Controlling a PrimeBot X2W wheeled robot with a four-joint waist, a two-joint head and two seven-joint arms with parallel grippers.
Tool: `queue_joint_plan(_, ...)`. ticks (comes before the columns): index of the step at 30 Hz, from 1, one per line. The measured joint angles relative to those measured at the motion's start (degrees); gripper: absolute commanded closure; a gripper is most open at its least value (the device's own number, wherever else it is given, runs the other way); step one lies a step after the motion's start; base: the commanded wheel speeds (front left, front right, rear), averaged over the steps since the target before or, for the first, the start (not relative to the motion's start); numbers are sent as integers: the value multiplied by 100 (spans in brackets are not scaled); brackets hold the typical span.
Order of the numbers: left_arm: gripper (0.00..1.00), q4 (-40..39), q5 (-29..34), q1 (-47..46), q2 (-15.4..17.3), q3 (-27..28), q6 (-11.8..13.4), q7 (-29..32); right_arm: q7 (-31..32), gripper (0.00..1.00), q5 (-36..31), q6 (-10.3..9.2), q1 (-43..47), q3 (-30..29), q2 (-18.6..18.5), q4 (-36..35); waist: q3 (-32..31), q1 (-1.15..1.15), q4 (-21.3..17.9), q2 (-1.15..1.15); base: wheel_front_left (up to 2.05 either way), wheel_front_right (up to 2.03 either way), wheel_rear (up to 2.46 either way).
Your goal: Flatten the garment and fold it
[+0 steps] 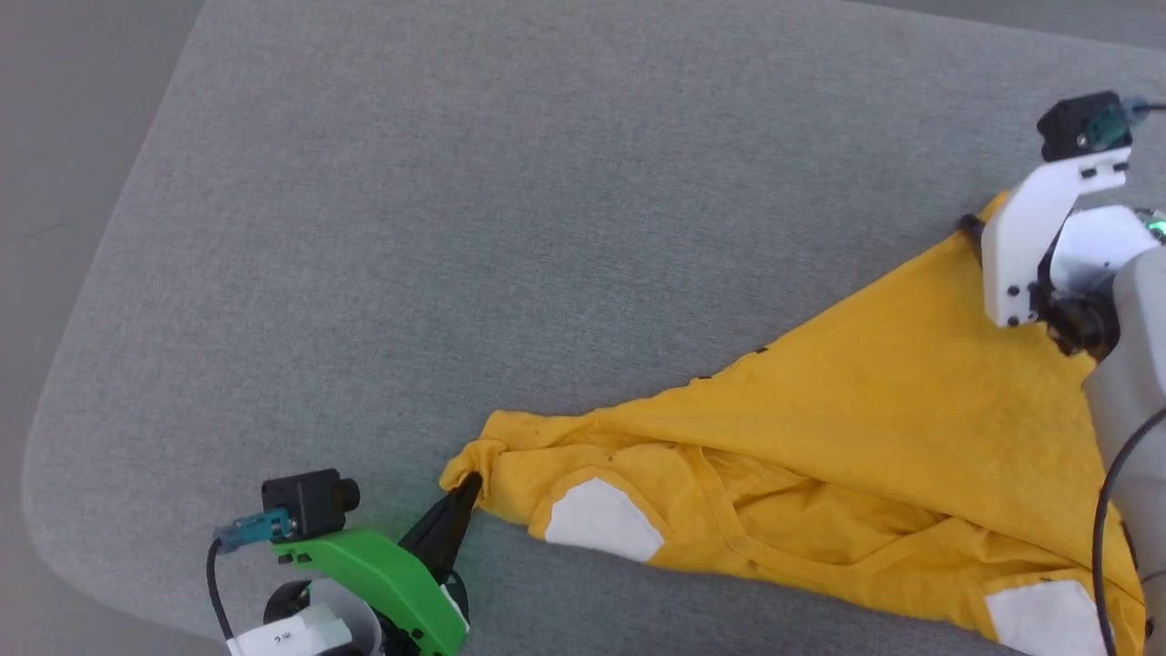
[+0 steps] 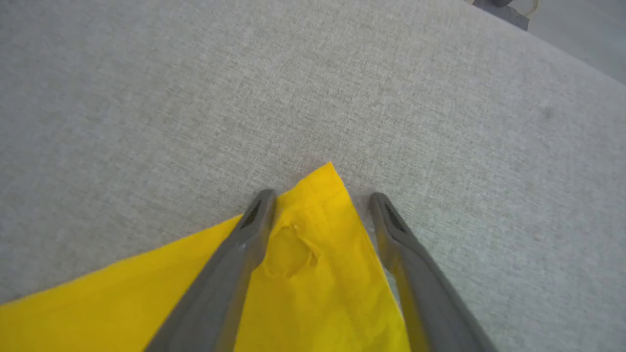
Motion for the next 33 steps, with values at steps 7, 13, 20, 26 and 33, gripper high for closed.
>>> queue_joint_plan(7, 100, 125, 1, -5, -11, -3, -16, -93, -315, 100, -65, 0, 333, -287, 90, -337, -117, 0, 13, 0, 0, 0, 0)
queue_joint_plan(13, 100, 145, 63, 30, 40, 64, 13, -270, -1714, 100, 269, 1, 1250, -791, 301, -1114, -418, 0, -112, 0, 0, 0, 0)
queue_joint_plan(20, 100, -122, 219, 71, 142, 344, 96, -792, -2273, 100, 620, 1, 2524, -1288, 516, -2466, -829, 0, -384, 0, 0, 0, 0)
queue_joint_plan(26, 100, -572, 479, -295, 372, 443, 13, -960, -1901, 100, 705, 0, 3116, -1493, 561, -3821, -1102, 0, -721, 0, 0, 0, 0)
queue_joint_plan(33, 100, -1229, 827, -2262, 879, 517, -201, -605, -751, 100, 708, 1, 2613, -1578, -157, -5403, -1388, 0, -1104, 0, 0, 0, 0)
